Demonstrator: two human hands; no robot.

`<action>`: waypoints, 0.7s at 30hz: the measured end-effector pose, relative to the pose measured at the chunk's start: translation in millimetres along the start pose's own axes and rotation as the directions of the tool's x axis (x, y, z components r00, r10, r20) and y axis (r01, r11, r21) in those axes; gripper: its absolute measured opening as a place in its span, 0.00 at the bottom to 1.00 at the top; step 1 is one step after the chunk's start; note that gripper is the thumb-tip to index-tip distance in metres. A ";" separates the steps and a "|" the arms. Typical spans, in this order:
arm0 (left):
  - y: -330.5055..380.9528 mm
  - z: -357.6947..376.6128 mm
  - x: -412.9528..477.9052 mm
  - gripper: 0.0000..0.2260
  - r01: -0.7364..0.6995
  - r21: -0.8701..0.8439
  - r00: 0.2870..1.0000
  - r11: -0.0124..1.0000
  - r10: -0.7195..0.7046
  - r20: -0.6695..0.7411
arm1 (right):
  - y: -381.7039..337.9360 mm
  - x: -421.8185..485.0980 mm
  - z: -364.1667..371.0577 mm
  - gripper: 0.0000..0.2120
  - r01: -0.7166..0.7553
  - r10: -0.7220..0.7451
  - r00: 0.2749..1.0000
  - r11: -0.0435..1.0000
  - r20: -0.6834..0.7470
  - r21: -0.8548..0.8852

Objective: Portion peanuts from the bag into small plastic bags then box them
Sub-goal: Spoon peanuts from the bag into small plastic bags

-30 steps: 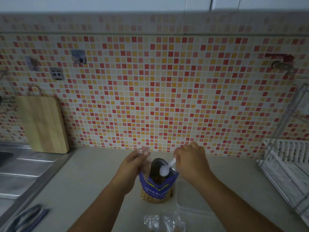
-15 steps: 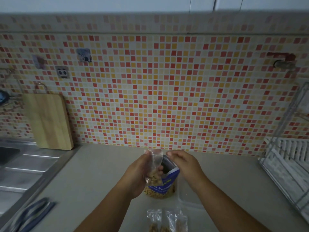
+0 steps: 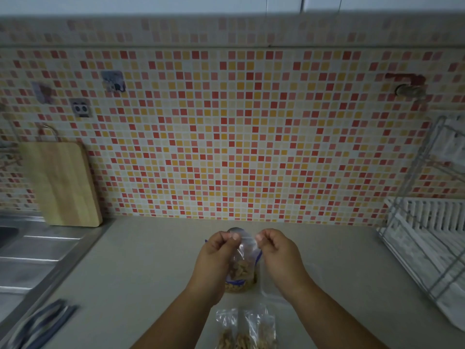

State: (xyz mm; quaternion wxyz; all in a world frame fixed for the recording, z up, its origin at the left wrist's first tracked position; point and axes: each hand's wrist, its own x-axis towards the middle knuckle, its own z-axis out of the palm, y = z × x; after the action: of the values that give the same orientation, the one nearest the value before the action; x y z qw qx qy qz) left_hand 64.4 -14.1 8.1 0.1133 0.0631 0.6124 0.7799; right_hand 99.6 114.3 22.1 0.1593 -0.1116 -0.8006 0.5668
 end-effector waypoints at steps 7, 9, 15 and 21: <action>5.0 -0.9 -4.9 0.07 -0.055 0.023 0.998 0.998 0.055 0.005 | -2.6 -6.1 -5.4 0.03 -0.045 0.033 0.997 0.986 0.077 0.162; 5.0 -0.4 -7.6 0.06 -0.047 0.026 0.999 0.999 0.047 0.026 | -3.4 -7.6 -4.4 0.02 -0.045 0.033 0.994 0.993 0.104 0.112; 5.4 -2.4 -11.3 0.09 -0.040 0.093 0.998 0.995 0.036 0.045 | -9.0 -12.2 -5.2 0.04 -0.080 0.063 0.992 0.985 0.110 0.156; 5.8 0.2 -14.1 0.08 -0.063 0.106 0.997 0.992 0.057 0.058 | -12.4 -13.7 -7.6 0.04 -0.091 0.078 0.989 0.991 0.125 0.102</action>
State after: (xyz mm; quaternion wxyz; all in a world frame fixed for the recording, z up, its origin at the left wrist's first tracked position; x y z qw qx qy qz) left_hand 77.5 -18.8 14.3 0.1030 0.1087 0.6480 0.7467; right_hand 115.2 111.9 34.4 0.0924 -0.1023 -0.7716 0.6211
